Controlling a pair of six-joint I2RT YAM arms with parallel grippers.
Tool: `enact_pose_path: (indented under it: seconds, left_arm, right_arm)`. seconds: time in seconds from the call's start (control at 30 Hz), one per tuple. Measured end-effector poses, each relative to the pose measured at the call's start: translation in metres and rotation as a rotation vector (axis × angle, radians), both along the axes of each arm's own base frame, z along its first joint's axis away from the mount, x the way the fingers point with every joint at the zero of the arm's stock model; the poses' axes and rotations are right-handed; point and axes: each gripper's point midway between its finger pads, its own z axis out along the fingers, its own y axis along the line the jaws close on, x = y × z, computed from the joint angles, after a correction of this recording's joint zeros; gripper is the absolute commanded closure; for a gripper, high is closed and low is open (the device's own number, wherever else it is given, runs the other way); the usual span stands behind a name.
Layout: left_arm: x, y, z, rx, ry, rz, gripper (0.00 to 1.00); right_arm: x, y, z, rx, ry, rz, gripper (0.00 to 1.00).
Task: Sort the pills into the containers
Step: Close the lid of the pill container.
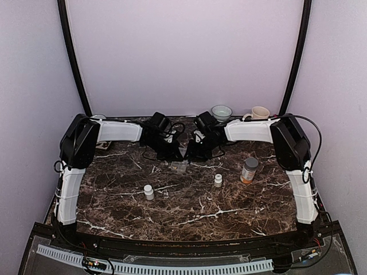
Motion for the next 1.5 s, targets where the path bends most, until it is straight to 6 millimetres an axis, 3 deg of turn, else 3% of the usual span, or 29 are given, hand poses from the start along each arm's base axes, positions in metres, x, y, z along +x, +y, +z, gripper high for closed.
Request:
enact_pose_path:
  seconds: [1.13,1.5]
  left_arm:
    - [0.002,0.0,0.0,0.0,-0.016,0.001,0.97]
    - [0.002,0.009,0.002,0.038,-0.037,0.02,0.96]
  right_arm:
    - [0.0,0.006,-0.014,0.169,0.144,-0.103,0.64]
    - [0.002,0.01,-0.016,0.191,0.153,-0.104,0.65]
